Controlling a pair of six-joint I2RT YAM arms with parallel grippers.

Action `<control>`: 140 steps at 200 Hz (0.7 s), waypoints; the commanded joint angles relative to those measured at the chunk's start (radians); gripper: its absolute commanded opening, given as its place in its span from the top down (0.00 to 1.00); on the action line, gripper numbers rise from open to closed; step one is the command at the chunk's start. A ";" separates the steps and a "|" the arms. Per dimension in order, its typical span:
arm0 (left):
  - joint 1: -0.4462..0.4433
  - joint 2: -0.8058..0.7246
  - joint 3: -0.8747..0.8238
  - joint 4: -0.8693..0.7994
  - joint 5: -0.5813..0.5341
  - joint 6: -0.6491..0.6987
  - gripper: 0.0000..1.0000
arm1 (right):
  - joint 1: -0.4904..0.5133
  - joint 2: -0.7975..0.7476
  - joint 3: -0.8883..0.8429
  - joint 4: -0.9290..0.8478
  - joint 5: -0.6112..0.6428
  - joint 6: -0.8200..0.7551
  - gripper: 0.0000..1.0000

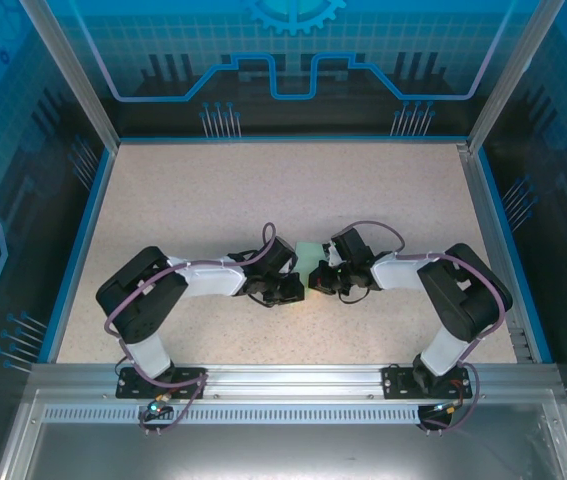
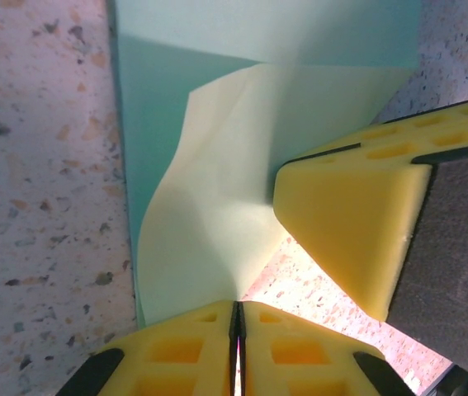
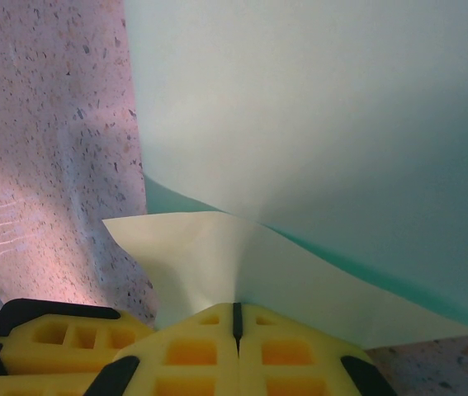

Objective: Fold a paper plane with a square sheet of paper (pick it up from the middle)
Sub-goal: Third fold the triangle at the center of the table.

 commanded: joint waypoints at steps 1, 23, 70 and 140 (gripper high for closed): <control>-0.006 -0.004 -0.011 -0.035 -0.026 0.009 0.86 | 0.004 0.033 0.007 -0.070 0.056 0.002 1.00; -0.005 -0.007 -0.034 -0.026 -0.025 0.002 0.86 | 0.005 0.033 0.011 -0.078 0.059 0.000 1.00; -0.006 -0.008 -0.097 -0.010 -0.027 -0.013 0.87 | 0.003 0.037 0.017 -0.091 0.059 -0.006 1.00; -0.006 -0.083 -0.188 -0.040 -0.030 -0.024 0.87 | -0.002 0.042 0.016 -0.099 0.059 -0.007 1.00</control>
